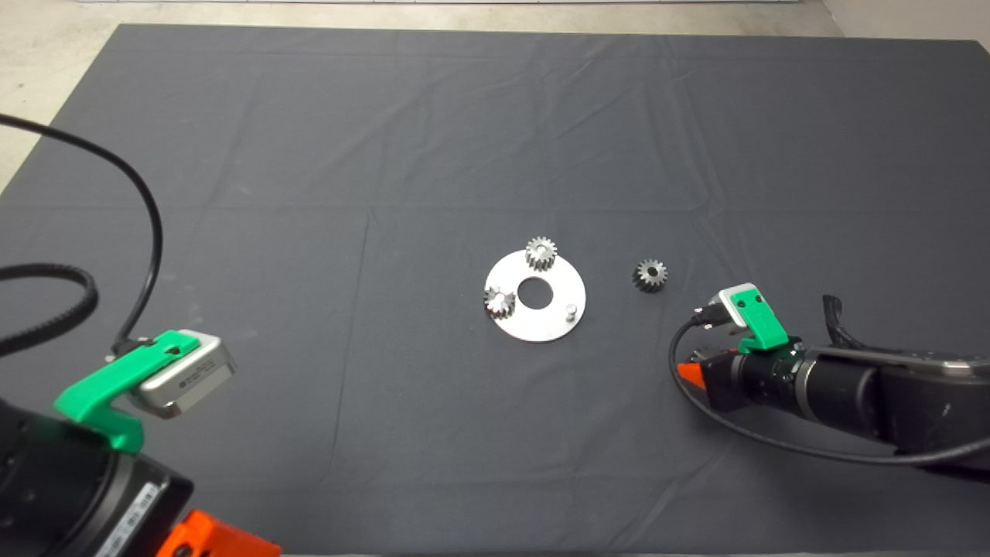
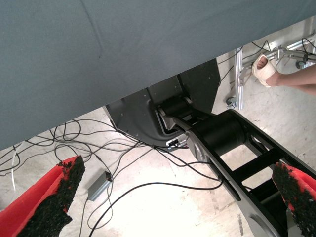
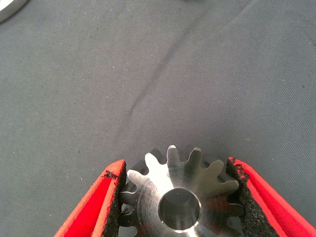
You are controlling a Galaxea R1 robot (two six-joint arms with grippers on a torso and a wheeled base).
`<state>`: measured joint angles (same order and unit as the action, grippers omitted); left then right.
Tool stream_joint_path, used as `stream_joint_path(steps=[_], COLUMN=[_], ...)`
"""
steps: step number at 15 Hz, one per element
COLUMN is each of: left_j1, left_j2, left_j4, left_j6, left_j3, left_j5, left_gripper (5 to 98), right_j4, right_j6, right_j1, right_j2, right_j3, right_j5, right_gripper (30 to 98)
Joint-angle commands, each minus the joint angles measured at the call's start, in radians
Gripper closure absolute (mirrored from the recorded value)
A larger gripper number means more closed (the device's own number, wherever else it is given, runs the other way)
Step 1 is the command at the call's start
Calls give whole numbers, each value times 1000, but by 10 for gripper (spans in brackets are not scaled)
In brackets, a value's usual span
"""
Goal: Remove an incorrectly installed larger gear and replace it with the correct smaller gear
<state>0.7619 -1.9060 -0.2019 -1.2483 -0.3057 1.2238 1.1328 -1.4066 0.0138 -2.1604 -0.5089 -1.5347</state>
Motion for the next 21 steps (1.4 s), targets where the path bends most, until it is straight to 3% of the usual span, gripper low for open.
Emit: stream_joint_path(steps=[1, 8, 12, 14, 16, 17, 21], left_j1=[4, 4, 4, 4, 4, 4, 2], left_j2=[3, 15, 15, 15, 15, 15, 15], left_j4=[-13, -13, -13, -13, -13, -13, -13], left_j6=[-3, -3, -3, -3, -3, -3, -4], left_j3=[1, 2, 2, 2, 2, 2, 4], left_j5=[2, 3, 3, 3, 3, 3, 3], left_gripper=[60, 60, 60, 60, 60, 60, 60], right_j4=[38, 34, -32, -74, -76, -76, -77], right_j6=[0, -3, -6, -6, -4, -3, 21], right_j1=[-25, -30, -142, -183, -193, -199, -203], right_j2=[13, 7, -9, -31, -61, -74, -123], right_j3=[26, 23, 8, -45, -83, -105, -189], right_j5=[-42, -44, -42, -40, -37, -36, -33], right_gripper=[765, 753, 753, 713, 710, 666, 619])
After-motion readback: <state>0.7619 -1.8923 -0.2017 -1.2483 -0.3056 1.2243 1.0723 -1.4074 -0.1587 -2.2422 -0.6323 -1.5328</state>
